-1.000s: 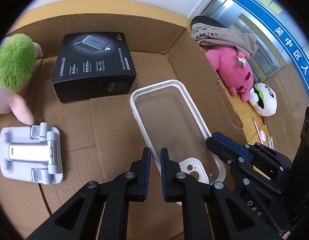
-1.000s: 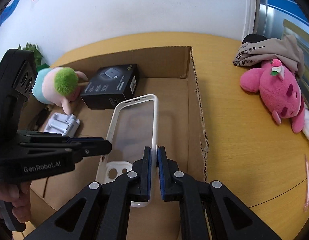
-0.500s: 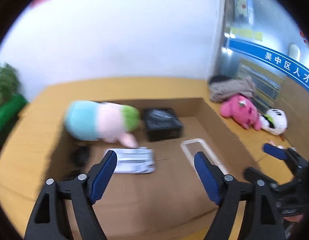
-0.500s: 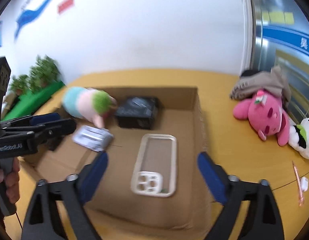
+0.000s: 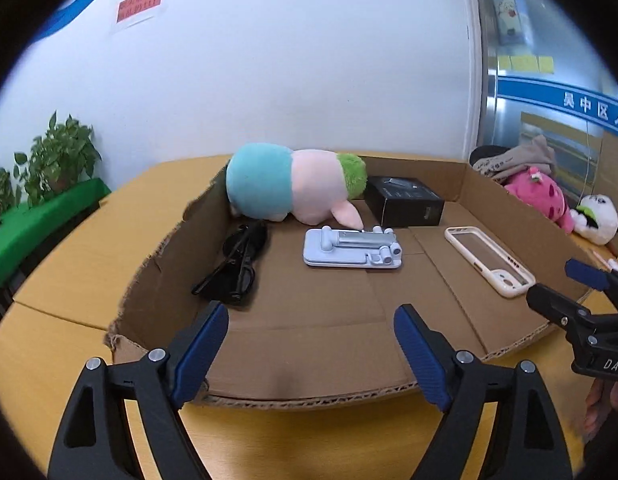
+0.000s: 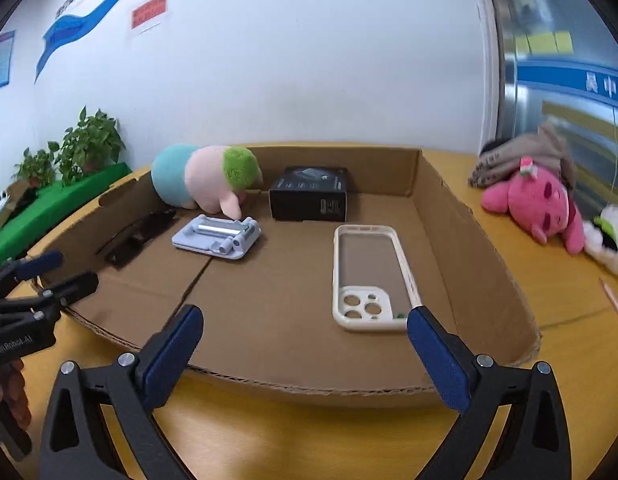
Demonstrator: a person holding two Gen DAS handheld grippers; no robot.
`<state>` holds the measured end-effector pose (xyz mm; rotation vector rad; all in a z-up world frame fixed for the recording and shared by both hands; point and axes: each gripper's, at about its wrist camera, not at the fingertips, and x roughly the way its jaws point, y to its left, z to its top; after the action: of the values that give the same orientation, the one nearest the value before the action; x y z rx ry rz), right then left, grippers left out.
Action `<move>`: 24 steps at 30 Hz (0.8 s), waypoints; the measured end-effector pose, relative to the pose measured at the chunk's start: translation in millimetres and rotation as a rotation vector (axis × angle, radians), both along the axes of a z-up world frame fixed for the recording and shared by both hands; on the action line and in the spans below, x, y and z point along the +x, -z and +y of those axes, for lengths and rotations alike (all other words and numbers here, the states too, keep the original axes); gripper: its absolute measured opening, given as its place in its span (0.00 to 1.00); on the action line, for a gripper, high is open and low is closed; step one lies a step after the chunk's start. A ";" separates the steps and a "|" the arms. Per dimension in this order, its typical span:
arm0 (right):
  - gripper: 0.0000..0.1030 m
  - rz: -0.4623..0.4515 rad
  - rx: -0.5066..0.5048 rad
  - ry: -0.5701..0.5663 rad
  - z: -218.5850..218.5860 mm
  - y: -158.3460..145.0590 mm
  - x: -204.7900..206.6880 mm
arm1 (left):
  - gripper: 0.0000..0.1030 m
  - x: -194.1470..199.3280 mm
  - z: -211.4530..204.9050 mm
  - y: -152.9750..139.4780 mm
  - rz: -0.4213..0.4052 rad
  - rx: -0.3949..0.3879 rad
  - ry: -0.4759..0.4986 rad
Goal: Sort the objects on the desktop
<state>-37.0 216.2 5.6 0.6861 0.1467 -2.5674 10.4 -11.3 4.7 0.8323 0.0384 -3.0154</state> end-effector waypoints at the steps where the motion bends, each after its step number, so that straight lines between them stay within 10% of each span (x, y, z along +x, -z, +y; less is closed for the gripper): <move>1: 1.00 -0.004 -0.002 0.000 1.0 0.0 -1.2 | 0.83 0.1 -3.0 2.5 0.012 0.028 0.003; 9: 1.00 -0.008 0.008 0.004 1.8 -0.3 -1.9 | 0.99 -8.8 -2.8 5.9 -0.026 0.045 -0.018; 24: 1.00 -0.007 0.014 0.004 1.6 0.3 -2.1 | 0.99 -8.7 -3.8 6.4 -0.027 0.048 -0.018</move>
<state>-39.1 217.7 5.4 0.7011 0.1610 -2.5701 1.7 -15.0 -1.8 0.8717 0.1175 -2.9971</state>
